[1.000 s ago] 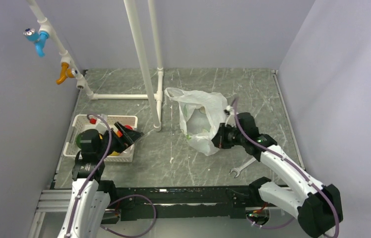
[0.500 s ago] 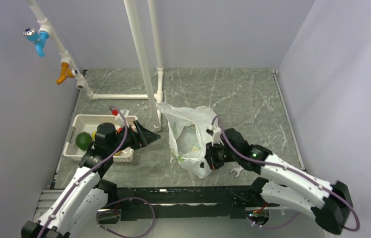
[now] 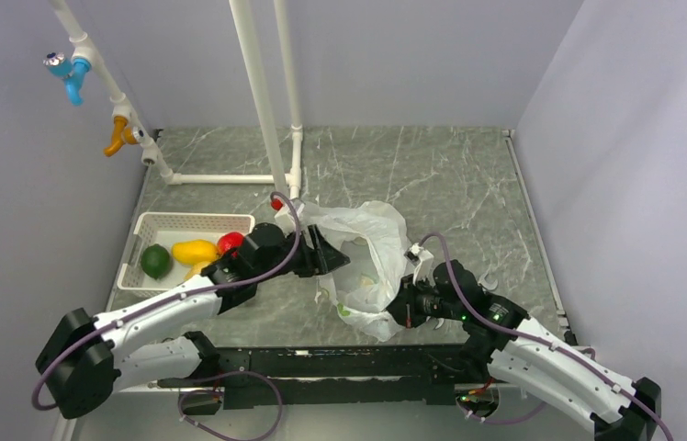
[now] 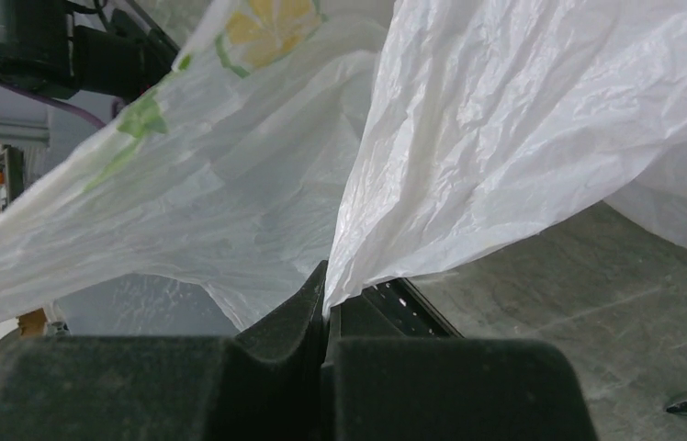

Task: Take the fake fruits out of the plastic bag
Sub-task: Adjust the plastic bag at the center of the board.

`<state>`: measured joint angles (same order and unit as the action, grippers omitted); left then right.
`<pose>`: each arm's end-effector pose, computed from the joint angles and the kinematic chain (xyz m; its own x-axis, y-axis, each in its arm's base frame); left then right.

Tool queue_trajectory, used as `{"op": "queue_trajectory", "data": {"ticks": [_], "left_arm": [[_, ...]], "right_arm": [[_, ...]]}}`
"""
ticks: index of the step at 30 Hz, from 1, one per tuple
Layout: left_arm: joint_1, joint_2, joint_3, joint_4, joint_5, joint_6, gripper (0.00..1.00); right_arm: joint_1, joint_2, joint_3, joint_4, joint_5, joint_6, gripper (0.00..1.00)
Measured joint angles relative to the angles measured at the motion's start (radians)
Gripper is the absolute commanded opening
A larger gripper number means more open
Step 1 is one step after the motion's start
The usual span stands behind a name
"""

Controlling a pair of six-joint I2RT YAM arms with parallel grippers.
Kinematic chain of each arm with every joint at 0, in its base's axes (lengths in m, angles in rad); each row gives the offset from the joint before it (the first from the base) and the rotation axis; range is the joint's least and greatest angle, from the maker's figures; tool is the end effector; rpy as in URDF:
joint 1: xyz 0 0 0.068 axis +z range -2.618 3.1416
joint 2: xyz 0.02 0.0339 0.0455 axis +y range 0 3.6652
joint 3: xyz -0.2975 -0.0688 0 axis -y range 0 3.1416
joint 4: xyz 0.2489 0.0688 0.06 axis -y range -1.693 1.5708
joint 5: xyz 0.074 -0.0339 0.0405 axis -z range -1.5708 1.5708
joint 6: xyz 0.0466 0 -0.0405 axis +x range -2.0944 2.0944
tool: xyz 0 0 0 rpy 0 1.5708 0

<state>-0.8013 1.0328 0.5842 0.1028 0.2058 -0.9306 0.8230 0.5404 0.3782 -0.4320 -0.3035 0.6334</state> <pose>0.1535 -0.1721 0.2745 -0.8120 -0.2900 -0.5064 0.3108 0.5196 -0.7959 0.0703 0.0963 0.2193 -0.8207 -0.0542 -0.5688 -0.4744 0.6197 0.6253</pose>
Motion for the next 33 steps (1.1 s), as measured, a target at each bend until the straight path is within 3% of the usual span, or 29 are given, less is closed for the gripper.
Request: {"op": "queue_trajectory", "data": {"ticks": [7,12,20,24,26,29,33], "left_arm": [[-0.087,0.092,-0.013,0.108,-0.221,-0.081,0.51],[-0.107,0.229,0.007,0.203,-0.279,-0.127,0.39],[-0.135,0.415,-0.047,0.422,-0.329,-0.208,0.5],[-0.136,0.546,-0.014,0.515,-0.366,-0.213,0.5],[-0.136,0.58,-0.006,0.546,-0.381,-0.214,0.5],[-0.136,0.628,0.015,0.58,-0.388,-0.211,0.49],[-0.136,0.636,0.055,0.571,-0.39,-0.206,0.51]], "right_arm": [[0.0,-0.019,0.0,0.037,-0.012,-0.005,0.0],[0.0,-0.018,0.012,0.047,-0.014,-0.006,0.0],[0.0,-0.002,0.097,0.068,0.015,-0.024,0.01],[0.0,0.084,0.173,0.038,0.035,-0.017,0.55],[0.0,0.152,0.261,-0.026,0.083,-0.006,0.74],[0.0,0.236,0.406,-0.126,0.188,-0.006,0.89],[-0.021,0.238,0.52,-0.228,0.31,-0.013,0.95]]}}
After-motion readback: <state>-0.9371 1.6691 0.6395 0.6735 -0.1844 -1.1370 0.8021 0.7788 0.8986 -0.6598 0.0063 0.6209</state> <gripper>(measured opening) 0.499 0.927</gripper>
